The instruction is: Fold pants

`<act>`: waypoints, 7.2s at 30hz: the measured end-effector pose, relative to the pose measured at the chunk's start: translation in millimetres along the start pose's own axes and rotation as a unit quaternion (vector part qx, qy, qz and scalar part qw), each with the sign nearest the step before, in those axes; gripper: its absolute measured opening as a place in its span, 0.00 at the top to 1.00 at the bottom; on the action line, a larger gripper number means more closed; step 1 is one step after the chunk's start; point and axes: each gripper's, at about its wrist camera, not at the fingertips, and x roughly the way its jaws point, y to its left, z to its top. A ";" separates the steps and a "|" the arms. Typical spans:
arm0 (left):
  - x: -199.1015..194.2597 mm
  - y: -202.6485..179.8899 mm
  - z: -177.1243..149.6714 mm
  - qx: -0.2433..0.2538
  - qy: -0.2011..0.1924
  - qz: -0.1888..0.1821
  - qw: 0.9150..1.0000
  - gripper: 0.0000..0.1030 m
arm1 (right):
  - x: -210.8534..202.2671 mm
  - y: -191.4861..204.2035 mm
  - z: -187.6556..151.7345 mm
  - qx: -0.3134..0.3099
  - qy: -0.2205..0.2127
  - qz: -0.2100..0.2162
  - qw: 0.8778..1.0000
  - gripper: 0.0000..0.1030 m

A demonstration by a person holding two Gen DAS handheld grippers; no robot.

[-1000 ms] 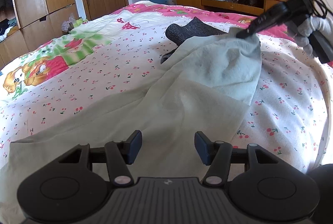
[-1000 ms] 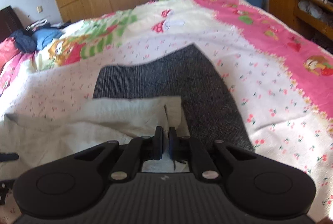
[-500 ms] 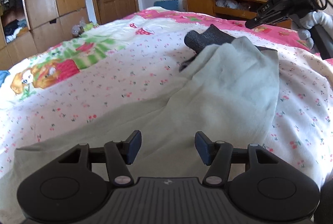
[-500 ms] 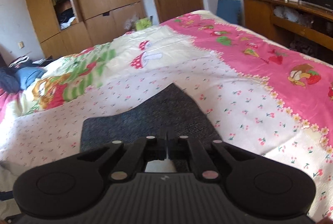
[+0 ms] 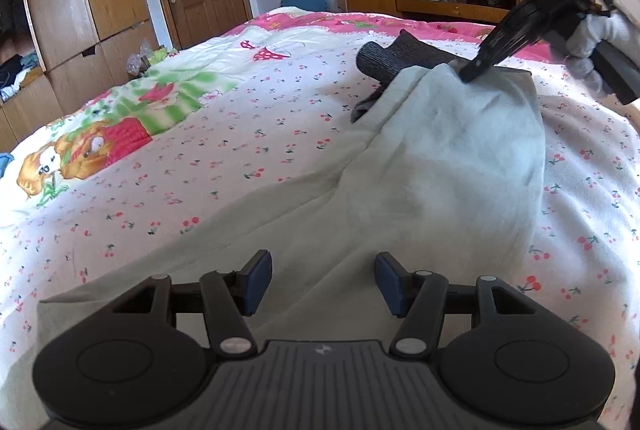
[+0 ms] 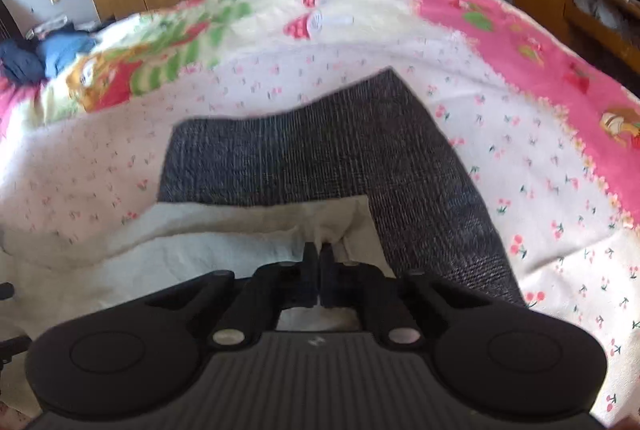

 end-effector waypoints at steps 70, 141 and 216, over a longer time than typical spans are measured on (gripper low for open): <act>-93.1 130.8 -118.7 -0.111 -0.016 0.262 0.959 0.20 | 32.3 358.1 -27.9 -0.198 -0.085 0.134 0.967 0.81; -22.0 165.2 -116.5 -0.240 -0.033 0.252 0.937 0.00 | 70.3 296.7 -104.0 0.076 -0.114 -0.129 0.982 0.00; -190.2 149.3 -177.7 -0.293 -0.040 0.147 0.944 0.00 | -3.7 498.5 -114.5 -0.351 -0.056 0.270 0.895 0.95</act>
